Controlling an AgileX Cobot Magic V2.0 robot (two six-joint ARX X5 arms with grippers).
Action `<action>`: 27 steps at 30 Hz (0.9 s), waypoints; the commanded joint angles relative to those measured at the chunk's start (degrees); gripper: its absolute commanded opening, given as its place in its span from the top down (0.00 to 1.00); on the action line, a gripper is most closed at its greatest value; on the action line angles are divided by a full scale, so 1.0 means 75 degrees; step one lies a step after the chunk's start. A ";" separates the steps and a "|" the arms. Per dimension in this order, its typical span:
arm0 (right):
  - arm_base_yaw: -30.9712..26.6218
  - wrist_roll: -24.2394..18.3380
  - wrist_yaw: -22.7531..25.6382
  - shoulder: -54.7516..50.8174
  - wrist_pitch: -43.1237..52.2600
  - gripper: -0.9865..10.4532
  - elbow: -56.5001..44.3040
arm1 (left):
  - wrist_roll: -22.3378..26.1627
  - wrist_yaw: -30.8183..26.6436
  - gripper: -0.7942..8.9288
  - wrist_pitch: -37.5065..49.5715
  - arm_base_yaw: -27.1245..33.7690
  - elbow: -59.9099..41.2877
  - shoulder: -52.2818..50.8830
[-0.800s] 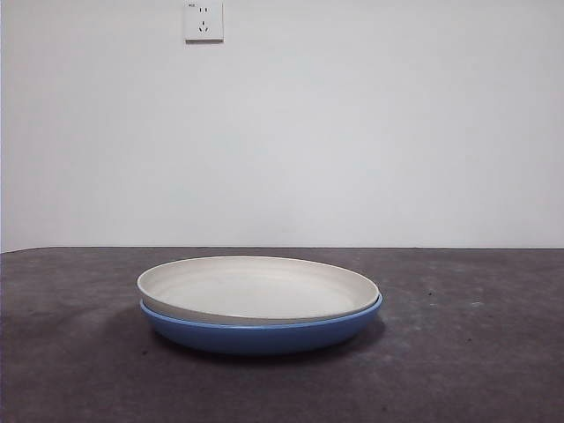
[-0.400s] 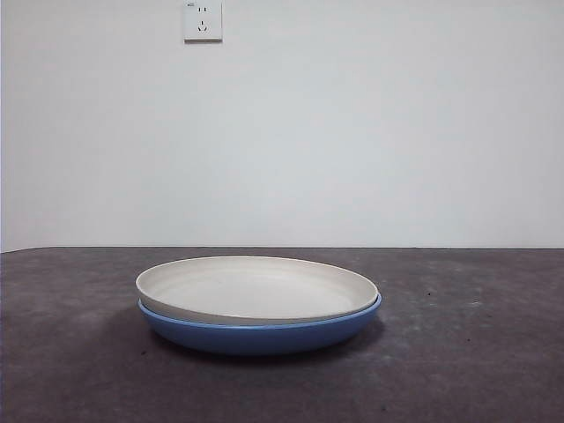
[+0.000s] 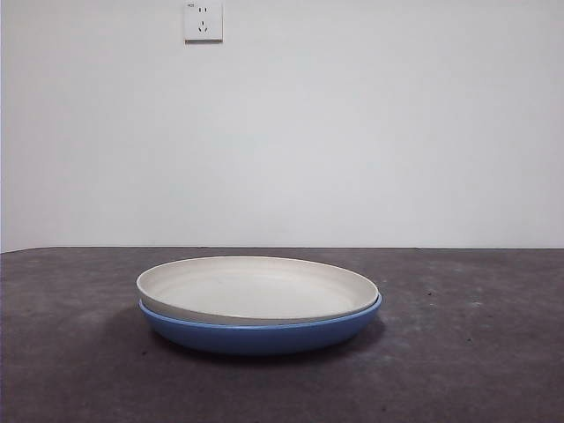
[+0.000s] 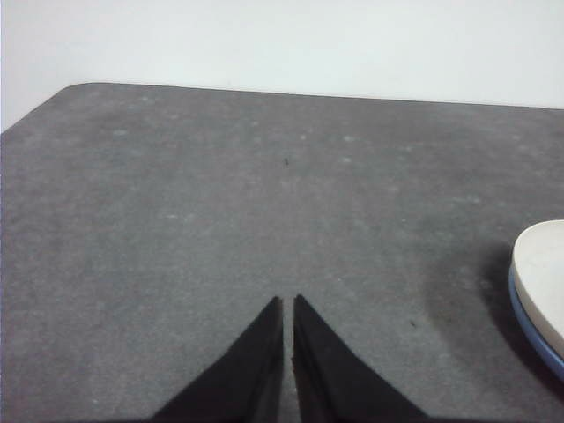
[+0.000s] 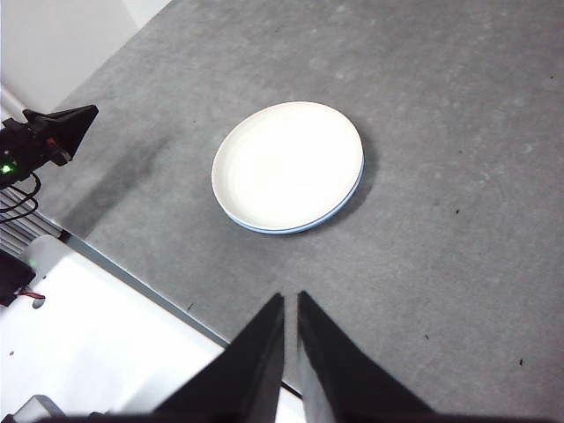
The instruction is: Pick up the white plate, put it on the blue plate, put it on desk
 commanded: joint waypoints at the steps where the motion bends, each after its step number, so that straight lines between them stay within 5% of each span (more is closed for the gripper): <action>1: 0.0041 -0.0061 0.0000 0.0020 -0.0262 0.89 0.0125 | 0.0187 -0.0029 0.90 -0.0064 0.0128 -0.0157 -0.0006; 27: 0.0041 -0.0061 0.0000 0.0020 -0.0262 0.89 0.0125 | 0.0166 -0.0026 0.90 -0.0052 0.0318 -0.0157 -0.0006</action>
